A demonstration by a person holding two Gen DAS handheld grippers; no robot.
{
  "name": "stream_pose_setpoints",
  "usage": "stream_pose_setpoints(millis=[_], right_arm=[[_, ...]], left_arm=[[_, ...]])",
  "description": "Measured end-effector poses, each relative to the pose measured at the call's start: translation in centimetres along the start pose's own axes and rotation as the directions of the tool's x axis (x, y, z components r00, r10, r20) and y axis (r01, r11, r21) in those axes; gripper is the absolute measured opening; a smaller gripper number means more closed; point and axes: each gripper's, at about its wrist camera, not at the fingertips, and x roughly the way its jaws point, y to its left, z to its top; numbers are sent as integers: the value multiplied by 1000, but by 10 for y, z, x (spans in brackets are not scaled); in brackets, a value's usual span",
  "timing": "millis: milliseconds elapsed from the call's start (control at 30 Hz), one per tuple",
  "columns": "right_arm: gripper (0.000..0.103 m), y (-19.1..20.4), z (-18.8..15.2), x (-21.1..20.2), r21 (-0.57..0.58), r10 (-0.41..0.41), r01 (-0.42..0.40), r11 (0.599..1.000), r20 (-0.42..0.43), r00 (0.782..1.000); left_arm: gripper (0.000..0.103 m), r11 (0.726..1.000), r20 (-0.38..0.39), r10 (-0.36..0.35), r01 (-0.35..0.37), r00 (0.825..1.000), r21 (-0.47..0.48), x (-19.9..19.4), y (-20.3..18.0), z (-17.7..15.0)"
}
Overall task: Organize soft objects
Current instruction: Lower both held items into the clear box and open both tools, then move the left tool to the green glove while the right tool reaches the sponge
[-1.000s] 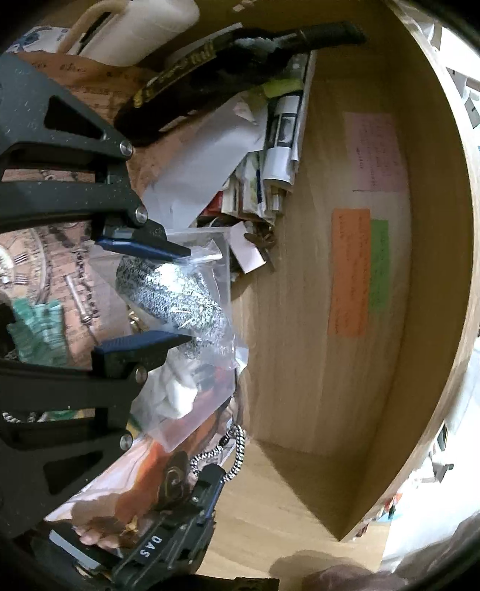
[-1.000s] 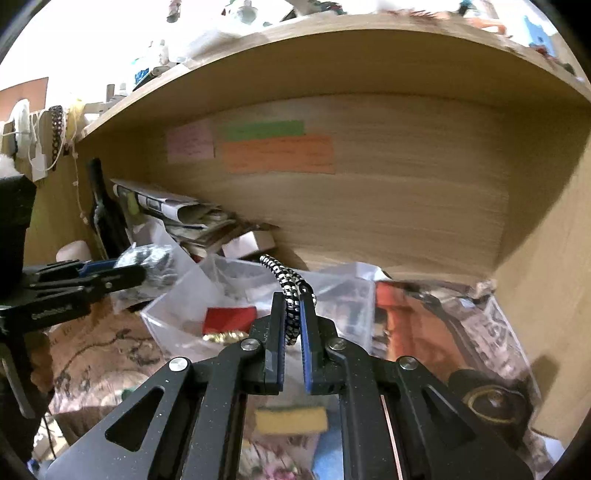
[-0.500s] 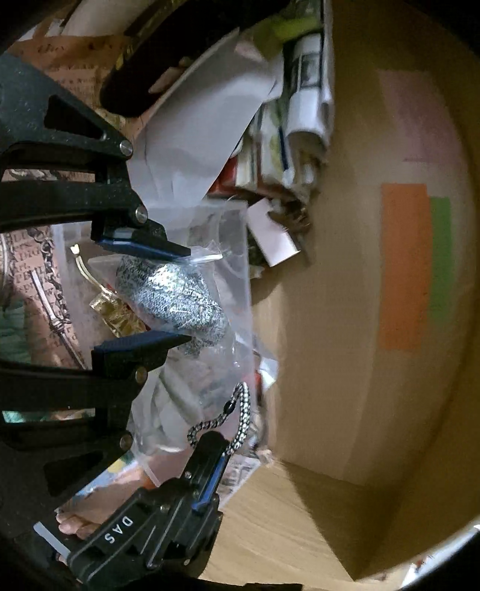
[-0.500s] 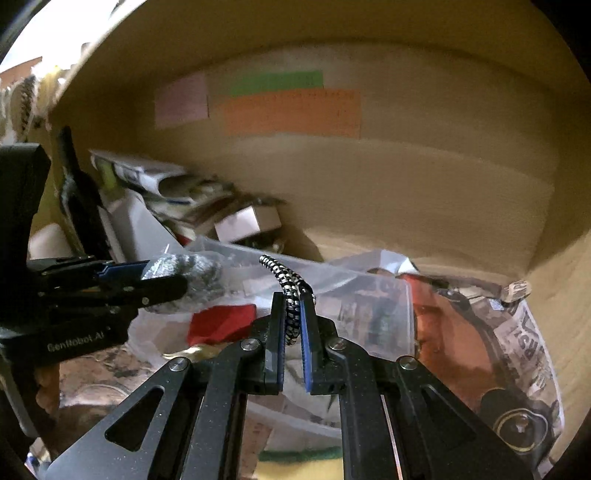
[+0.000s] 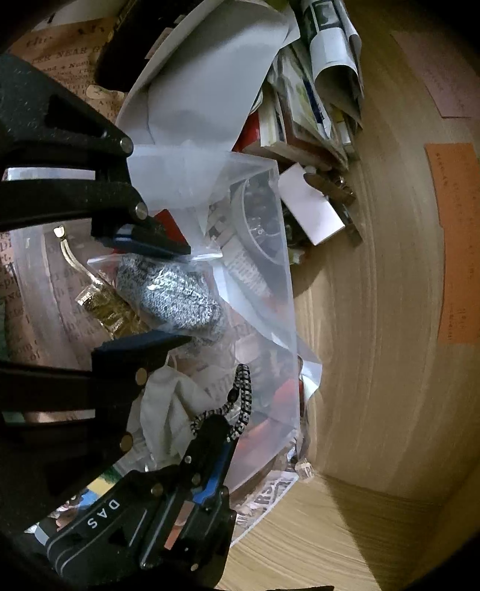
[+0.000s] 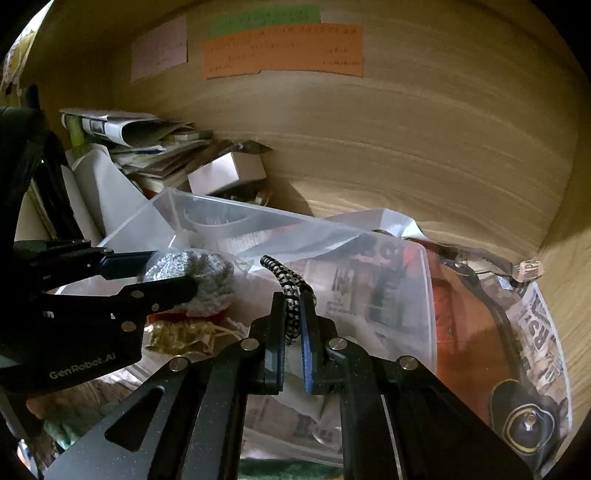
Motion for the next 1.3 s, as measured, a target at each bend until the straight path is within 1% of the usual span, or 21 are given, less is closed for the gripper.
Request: stream_pose_setpoints(millis=[67,100,167,233,300,367,467,533,667,733,800,933,1033,1167,1300], right_arm=[[7,0,0,1,0,5,-5,1000,-10,1000],[10,0,0,1,0,6,-6,1000,-14,1000],[18,0,0,-1,0,9,-9,1000,-14,1000],[32,2,0,-7,-2,9,-9,1000,-1,1000],[37,3,0,-16,-7,3,-3,1000,24,1000],[40,4,1,-26,-14,-6,6,1000,48,999],[49,4,1,-44,-10,-5,6,1000,93,996],[58,3,0,-56,-7,-1,2,1000,121,993],[62,5,-4,-82,-17,-4,7,1000,174,985],[70,7,-8,-95,-27,-8,14,1000,197,980],[74,8,-13,-104,-30,-15,22,999,217,976],[80,9,-24,-118,-19,-16,22,1000,237,971],[82,7,-32,-123,-1,-13,14,1000,234,972],[83,3,-45,-123,25,-8,3,1000,206,979],[83,-1,-60,-119,51,-3,-5,999,157,988]], left_arm=[[44,1000,1,-2,2,1000,0,-1,-1,1],[46,1000,5,-3,3,1000,0,-2,0,1],[54,1000,24,2,-2,1000,-1,-10,2,0],[58,1000,46,4,-4,999,0,-19,2,0],[61,1000,68,7,-7,998,2,-29,3,0],[64,1000,90,4,-4,996,0,-41,4,-1],[69,1000,123,1,0,992,-3,-60,6,-4],[73,1000,145,0,0,989,1,-72,5,-7],[83,1000,183,-3,1,983,10,-95,3,-17],[87,1000,197,-3,0,980,15,-105,2,-23],[90,1000,208,-5,1,978,18,-113,1,-29],[94,1000,203,-23,19,979,20,-122,-2,-43],[96,999,181,-43,40,982,20,-125,-5,-55],[99,998,153,-57,55,987,21,-123,-10,-74],[99,997,107,-75,75,991,12,-114,-13,-90]])
